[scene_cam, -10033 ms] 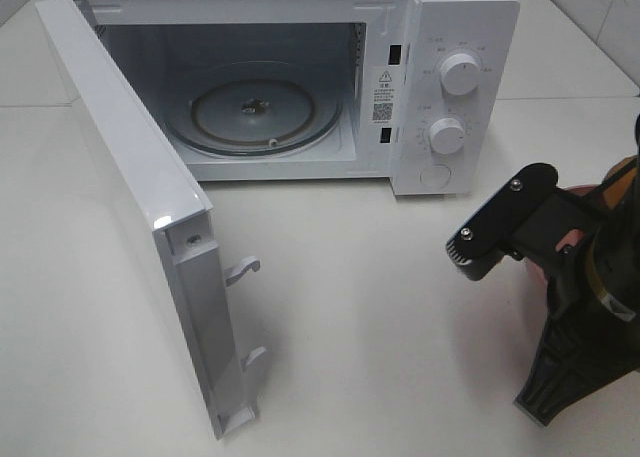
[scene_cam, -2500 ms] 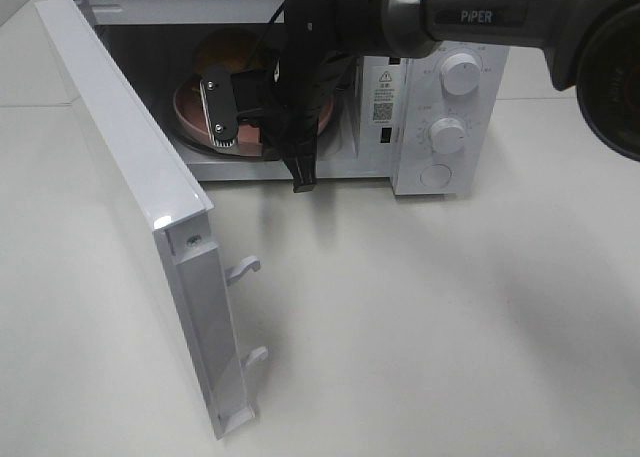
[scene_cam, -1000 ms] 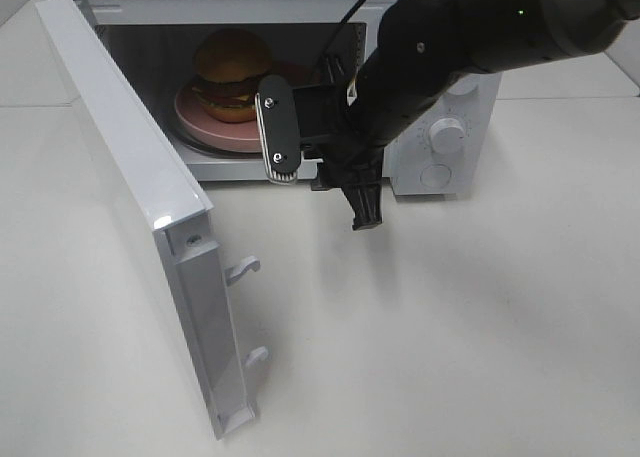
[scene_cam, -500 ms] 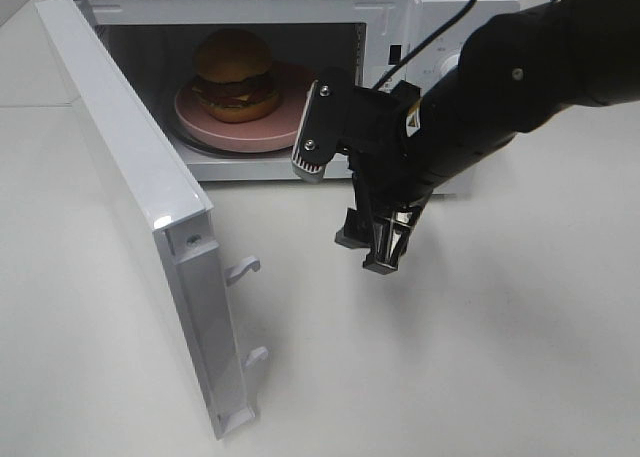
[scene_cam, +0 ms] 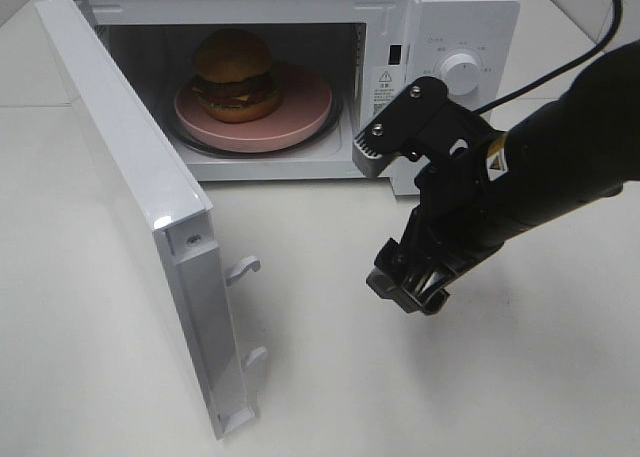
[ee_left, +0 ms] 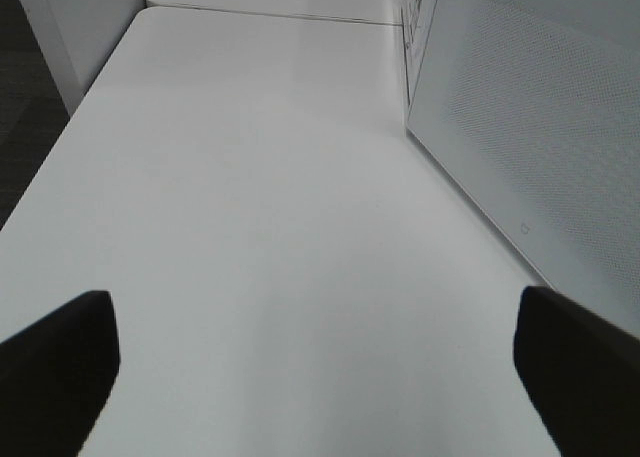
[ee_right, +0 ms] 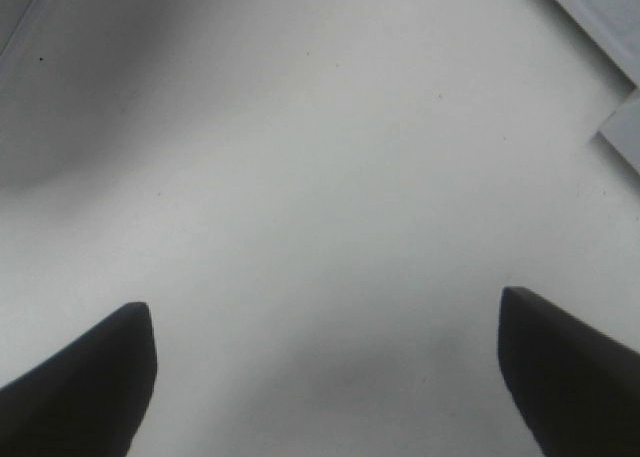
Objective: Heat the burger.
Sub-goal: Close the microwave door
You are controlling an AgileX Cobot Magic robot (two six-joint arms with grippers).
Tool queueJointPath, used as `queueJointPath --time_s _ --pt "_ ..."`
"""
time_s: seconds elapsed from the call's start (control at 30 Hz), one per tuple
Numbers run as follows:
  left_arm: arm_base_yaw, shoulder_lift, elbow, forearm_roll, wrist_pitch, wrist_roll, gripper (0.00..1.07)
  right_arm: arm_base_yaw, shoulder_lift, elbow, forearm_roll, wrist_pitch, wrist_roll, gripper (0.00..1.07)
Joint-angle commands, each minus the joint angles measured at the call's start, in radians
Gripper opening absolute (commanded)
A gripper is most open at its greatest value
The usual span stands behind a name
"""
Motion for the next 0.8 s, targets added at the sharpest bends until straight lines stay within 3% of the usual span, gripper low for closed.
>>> queueJointPath --time_s 0.03,0.27,0.6,0.8 --pt "0.002 -0.012 0.002 -0.004 -0.001 -0.002 1.00 -0.005 -0.090 0.031 -0.001 0.097 0.079 0.89" --pt "0.002 -0.012 0.002 -0.004 -0.001 -0.002 1.00 -0.033 -0.176 0.032 -0.001 0.240 0.211 0.86" --pt "0.002 -0.012 0.002 -0.004 -0.001 -0.002 1.00 -0.281 -0.300 0.032 -0.007 0.531 0.391 0.82" --pt "0.002 -0.012 0.002 -0.004 -0.001 -0.002 1.00 -0.295 -0.432 0.033 -0.033 0.660 0.416 0.77"
